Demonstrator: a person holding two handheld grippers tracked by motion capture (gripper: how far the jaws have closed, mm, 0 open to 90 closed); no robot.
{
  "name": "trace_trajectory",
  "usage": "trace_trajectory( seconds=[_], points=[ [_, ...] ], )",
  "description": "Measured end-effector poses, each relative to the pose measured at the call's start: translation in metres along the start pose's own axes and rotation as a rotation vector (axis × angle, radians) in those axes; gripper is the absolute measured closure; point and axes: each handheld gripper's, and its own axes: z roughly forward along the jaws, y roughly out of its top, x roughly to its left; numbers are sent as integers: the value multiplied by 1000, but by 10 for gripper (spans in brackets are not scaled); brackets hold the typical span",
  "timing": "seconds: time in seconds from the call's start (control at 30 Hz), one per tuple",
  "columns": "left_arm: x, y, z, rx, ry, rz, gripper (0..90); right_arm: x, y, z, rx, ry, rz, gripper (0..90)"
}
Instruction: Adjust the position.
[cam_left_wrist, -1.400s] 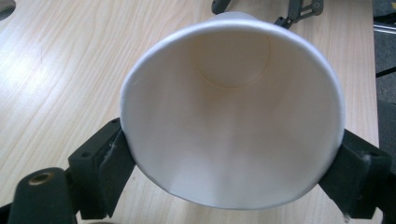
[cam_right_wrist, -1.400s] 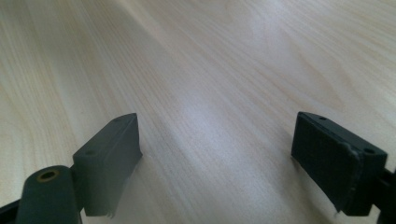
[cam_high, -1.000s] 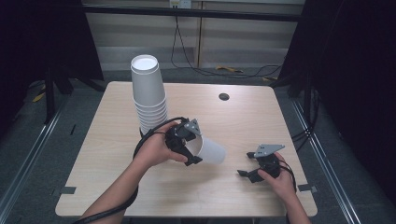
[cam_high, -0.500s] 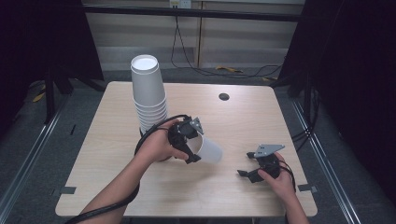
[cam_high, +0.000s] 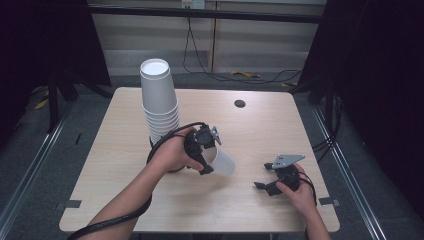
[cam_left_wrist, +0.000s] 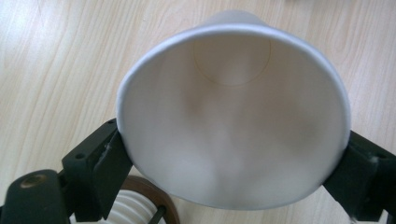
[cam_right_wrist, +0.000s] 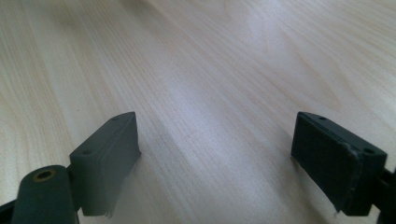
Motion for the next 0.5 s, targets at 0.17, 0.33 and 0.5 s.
trace_trajectory(
  seconds=[0.17,0.33,0.5],
  points=[
    [-1,4,-2,26,7,7,110,0,0,0,0,0,0,147],
    [-2,7,0,43,-1,21,106,0,0,0,0,0,0,147],
    [-3,7,3,56,4,27,104,0,0,0,0,0,0,147]
  ],
)
